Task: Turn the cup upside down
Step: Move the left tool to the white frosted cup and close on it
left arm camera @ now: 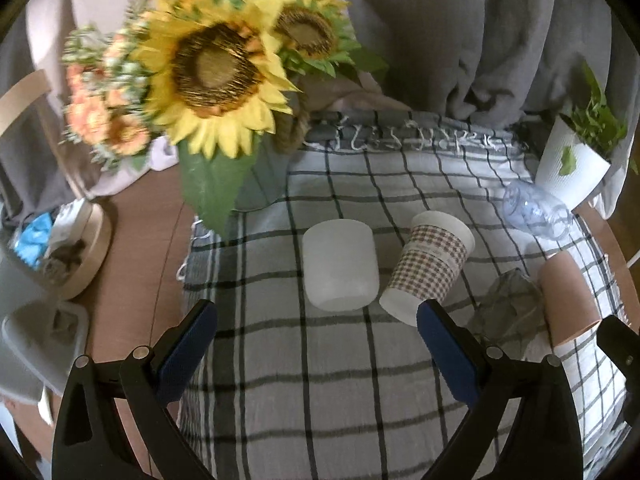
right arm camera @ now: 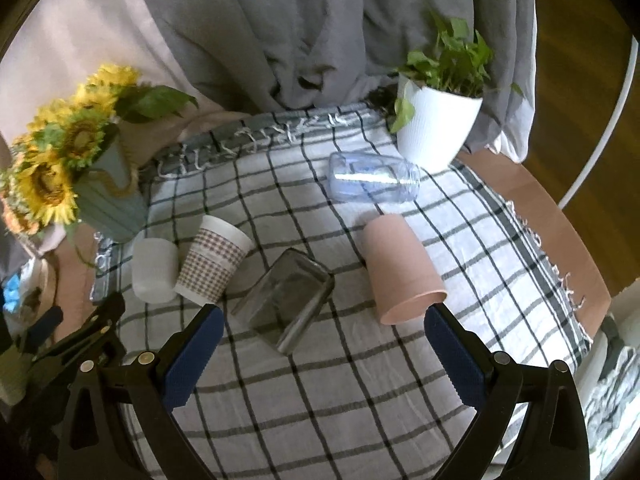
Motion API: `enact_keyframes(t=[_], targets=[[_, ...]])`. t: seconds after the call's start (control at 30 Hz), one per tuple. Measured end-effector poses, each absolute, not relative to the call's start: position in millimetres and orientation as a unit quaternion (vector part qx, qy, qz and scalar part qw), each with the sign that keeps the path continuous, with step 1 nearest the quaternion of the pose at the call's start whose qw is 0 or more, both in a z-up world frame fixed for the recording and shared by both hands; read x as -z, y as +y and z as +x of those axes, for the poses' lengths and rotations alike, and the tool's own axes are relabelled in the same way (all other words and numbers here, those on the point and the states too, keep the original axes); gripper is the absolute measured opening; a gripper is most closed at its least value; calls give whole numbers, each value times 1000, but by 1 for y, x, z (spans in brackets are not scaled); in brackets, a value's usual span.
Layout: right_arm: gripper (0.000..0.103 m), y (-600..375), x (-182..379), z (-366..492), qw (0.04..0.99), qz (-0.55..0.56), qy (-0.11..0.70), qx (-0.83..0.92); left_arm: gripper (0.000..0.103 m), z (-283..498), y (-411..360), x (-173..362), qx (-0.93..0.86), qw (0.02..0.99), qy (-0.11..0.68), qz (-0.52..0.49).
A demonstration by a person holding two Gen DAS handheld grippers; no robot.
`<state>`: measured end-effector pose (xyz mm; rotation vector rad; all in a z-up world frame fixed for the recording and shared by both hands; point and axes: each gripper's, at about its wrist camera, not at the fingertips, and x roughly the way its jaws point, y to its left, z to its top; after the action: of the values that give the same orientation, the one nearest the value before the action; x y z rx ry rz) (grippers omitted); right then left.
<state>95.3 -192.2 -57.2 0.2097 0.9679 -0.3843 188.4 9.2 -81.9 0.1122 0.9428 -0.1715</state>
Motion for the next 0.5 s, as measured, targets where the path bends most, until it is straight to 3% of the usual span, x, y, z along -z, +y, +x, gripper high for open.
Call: enact_keyframes(t=[0.5], targets=[[101,-193,71,108,839,116,477,235,92,227,-9,123,115,867,474,105]])
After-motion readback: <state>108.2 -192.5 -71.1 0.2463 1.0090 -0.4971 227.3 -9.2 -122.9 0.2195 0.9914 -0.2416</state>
